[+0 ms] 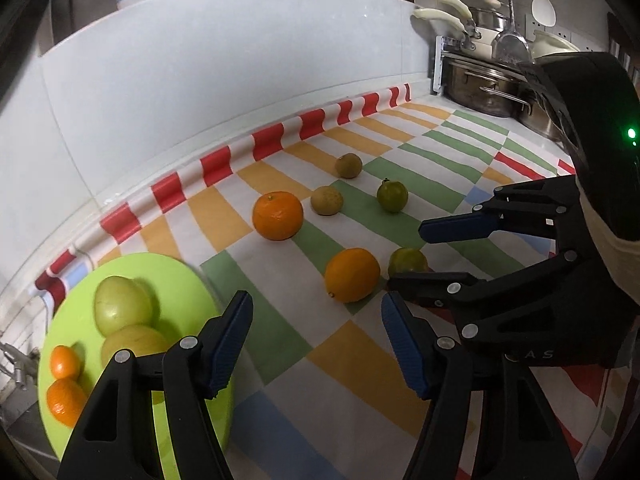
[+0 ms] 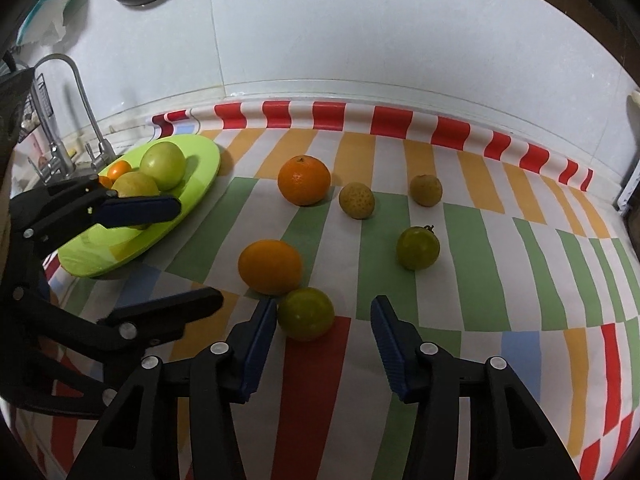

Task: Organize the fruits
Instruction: 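Withdraw both open tools from the plate toward the remaining fruits, then grasp the orange with the left tool while the right tool grasps the green citrus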

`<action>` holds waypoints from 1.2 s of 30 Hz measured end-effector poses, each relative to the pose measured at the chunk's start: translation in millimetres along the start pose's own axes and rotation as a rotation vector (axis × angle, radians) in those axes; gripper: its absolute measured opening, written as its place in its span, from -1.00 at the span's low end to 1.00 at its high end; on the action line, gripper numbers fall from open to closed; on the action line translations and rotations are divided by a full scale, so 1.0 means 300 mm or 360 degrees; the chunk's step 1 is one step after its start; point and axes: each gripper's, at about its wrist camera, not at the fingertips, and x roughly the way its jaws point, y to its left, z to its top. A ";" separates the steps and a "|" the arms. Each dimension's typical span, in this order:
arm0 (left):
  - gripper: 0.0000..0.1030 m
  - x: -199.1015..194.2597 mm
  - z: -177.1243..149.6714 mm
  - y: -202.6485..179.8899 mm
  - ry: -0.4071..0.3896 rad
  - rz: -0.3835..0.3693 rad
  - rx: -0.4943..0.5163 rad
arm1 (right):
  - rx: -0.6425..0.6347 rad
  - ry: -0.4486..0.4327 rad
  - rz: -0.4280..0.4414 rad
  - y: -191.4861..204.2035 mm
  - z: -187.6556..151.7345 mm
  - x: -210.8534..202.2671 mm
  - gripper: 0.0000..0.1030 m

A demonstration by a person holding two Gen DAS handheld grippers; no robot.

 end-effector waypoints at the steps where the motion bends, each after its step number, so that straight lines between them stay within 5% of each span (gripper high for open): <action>1: 0.28 0.009 0.003 0.001 0.0009 -0.0012 -0.0006 | 0.0002 0.0006 0.0007 -0.005 0.000 0.004 -0.10; 6: 0.26 0.048 0.022 -0.006 0.0045 -0.0077 -0.0024 | 0.0037 0.0044 0.0052 -0.027 -0.011 0.019 -0.40; 10: 0.21 0.077 0.046 -0.021 0.0071 -0.0098 -0.0037 | 0.0094 0.0013 0.0022 -0.056 -0.023 -0.009 -0.40; 19: -0.29 0.141 0.069 -0.047 0.0163 -0.0123 -0.0077 | 0.0200 -0.0006 0.0035 -0.112 -0.034 -0.044 -0.40; 23: -0.30 0.139 0.068 -0.048 0.0153 -0.0128 -0.0106 | 0.0216 -0.0012 0.0024 -0.112 -0.035 -0.050 -0.40; 36: -0.30 -0.107 0.066 -0.034 -0.0052 0.0064 -0.0282 | 0.0188 -0.0134 0.0096 -0.061 -0.006 -0.179 -0.40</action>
